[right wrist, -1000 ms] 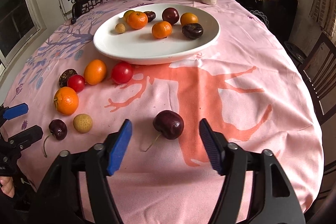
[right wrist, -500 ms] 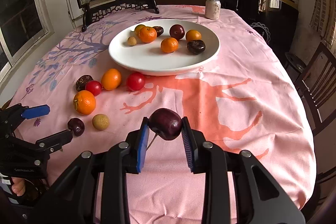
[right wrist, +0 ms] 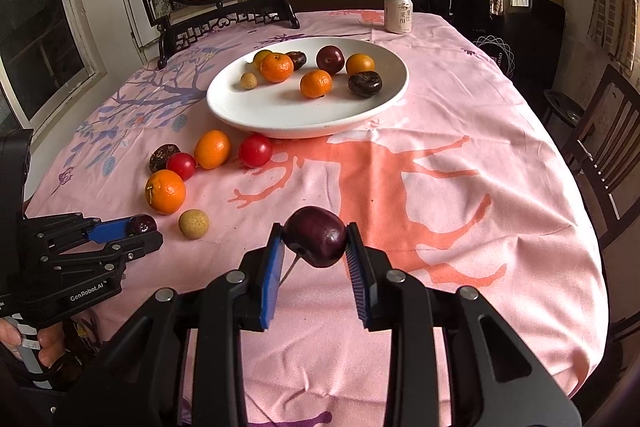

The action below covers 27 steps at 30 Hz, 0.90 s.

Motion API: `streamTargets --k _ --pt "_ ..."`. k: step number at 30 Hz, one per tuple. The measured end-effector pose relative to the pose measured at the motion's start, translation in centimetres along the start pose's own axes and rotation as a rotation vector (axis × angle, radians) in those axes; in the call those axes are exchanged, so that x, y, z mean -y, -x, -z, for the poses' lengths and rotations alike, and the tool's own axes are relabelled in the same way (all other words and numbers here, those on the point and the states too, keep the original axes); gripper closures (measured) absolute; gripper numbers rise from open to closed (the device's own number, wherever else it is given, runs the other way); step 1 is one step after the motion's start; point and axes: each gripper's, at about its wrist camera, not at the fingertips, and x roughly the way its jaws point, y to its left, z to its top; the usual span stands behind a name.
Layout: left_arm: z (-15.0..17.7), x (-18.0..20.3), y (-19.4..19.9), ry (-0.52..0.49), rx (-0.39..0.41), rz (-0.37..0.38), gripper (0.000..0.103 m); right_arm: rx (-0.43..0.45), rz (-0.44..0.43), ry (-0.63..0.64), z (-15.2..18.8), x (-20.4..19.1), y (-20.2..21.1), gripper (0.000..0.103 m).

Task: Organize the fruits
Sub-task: 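Carry both cherries over the white plate and open both tools to drop them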

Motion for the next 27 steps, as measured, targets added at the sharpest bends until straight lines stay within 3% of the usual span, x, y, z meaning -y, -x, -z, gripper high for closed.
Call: streamTargets --k 9,14,20,27 --pt "-0.4 -0.1 2.1 -0.006 0.045 0.006 0.072 0.000 -0.005 0.004 0.0 -0.2 0.1 0.072" --pt "-2.4 -0.8 3.4 -0.004 0.077 0.024 0.072 -0.010 -0.009 0.014 -0.3 -0.4 -0.4 0.072" --pt "-7.9 -2.1 3.4 0.007 0.117 -0.008 0.072 -0.019 -0.028 0.025 -2.5 -0.3 -1.6 0.072" --pt "-16.5 -1.6 -1.2 0.019 0.067 -0.047 0.072 0.004 0.022 0.094 -9.1 -0.3 -4.2 0.072"
